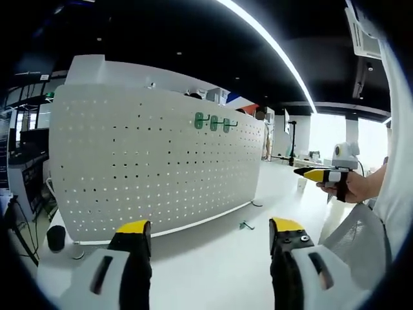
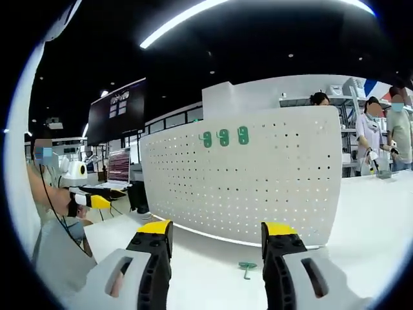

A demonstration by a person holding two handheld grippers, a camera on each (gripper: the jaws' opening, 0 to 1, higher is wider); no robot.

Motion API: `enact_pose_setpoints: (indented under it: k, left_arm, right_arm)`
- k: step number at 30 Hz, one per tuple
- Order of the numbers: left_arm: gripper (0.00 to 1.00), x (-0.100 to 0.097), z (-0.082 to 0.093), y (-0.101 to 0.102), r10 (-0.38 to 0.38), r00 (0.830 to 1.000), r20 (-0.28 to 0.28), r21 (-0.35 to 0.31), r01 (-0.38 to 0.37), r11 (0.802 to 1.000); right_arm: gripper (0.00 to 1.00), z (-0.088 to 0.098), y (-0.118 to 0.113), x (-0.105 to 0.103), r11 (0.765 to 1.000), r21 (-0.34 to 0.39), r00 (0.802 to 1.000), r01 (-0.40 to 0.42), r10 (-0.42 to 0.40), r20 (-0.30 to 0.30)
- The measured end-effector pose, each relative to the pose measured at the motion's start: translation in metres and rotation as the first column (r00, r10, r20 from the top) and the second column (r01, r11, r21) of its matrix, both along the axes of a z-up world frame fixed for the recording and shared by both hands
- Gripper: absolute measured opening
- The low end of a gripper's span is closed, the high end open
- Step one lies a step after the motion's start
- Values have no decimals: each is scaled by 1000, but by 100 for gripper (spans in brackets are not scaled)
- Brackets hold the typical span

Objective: Insert the hook assembly into the mounting plate slot until the hook locks in place.

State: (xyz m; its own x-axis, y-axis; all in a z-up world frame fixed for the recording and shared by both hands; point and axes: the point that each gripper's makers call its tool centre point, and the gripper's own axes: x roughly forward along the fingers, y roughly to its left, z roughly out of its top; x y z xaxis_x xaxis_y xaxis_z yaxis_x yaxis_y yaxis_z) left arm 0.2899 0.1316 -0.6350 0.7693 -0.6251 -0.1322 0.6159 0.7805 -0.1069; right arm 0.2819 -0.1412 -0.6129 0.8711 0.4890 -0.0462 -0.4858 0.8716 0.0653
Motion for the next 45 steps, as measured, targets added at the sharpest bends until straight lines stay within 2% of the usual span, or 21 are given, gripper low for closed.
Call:
enact_pose_setpoints:
  k: [17, 20, 22, 30, 35, 45]
  left_arm:
    - [78, -2, -5, -2, -5, 1000, -10, 6, 5, 1000]
    - [78, -3, -7, -9, -37, 999, -20, 19, 37, 999]
    - [78, -3, -10, -13, -62, 998, -23, 55, 63, 997]
    - [77, 0, -12, -19, -103, 994, -38, 83, 106, 991]
    - [78, 3, -20, -26, -149, 986, -72, 128, 157, 979]
    - [78, 14, -23, -43, -224, 968, -110, 173, 241, 955]
  right_arm:
    - [57, -2, 1, 0, 1000, 14, 1000, -6, 6, -12]
    - [57, -3, 1, 0, 1000, 17, 1000, -4, 5, -17]
    - [57, -2, 1, 0, 1000, 19, 1000, -2, 2, -15]
    - [57, -1, 1, -1, 1000, 14, 1000, 0, 0, -9]
    - [57, 0, 1, -1, 1000, 13, 1000, -2, 2, -4]
    - [57, 2, 1, -1, 1000, 15, 1000, 0, 0, 8]
